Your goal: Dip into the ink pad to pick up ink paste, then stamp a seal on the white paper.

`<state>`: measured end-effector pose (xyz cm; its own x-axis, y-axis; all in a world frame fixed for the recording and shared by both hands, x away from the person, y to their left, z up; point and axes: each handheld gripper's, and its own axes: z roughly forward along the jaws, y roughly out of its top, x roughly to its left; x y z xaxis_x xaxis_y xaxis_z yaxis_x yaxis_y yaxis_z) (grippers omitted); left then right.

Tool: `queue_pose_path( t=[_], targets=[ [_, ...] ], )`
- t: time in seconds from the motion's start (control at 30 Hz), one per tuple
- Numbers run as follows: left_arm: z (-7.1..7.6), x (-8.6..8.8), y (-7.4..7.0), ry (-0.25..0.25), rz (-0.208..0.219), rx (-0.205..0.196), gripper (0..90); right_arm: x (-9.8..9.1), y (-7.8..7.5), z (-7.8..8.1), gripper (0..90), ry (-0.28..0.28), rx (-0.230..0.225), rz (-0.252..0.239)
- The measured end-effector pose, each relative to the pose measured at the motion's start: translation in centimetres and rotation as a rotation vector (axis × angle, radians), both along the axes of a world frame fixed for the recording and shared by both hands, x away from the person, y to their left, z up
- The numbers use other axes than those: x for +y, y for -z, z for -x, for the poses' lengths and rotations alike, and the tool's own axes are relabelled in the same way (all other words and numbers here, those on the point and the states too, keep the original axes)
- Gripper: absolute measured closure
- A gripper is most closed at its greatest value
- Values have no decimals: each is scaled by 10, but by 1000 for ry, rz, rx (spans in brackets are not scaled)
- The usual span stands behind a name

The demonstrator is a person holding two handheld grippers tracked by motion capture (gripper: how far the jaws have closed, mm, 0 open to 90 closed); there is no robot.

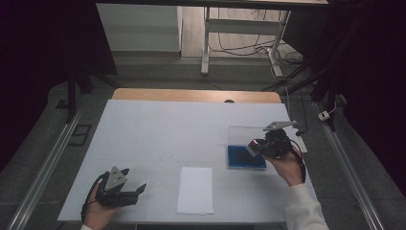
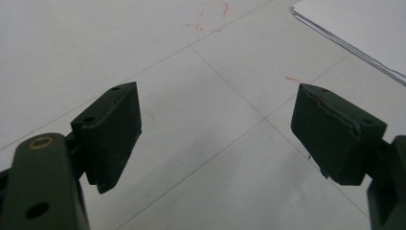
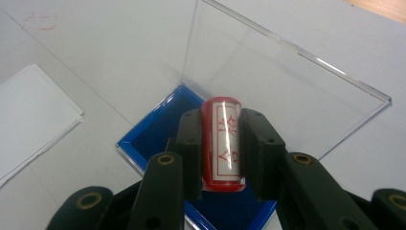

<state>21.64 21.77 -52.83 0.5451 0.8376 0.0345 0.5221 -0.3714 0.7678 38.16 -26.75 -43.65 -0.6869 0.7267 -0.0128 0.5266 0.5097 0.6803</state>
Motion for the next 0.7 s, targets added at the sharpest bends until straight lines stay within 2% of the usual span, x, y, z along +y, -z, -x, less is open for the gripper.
queue_pose_path(
  t=[0.5,0.7],
  targets=[
    [0,0,0,-5,2,0,178,14,-7,7,701,-49,-25,-18],
    [0,1,0,-10,6,0,178,23,-10,11,701,-93,-29,-35]
  ],
)
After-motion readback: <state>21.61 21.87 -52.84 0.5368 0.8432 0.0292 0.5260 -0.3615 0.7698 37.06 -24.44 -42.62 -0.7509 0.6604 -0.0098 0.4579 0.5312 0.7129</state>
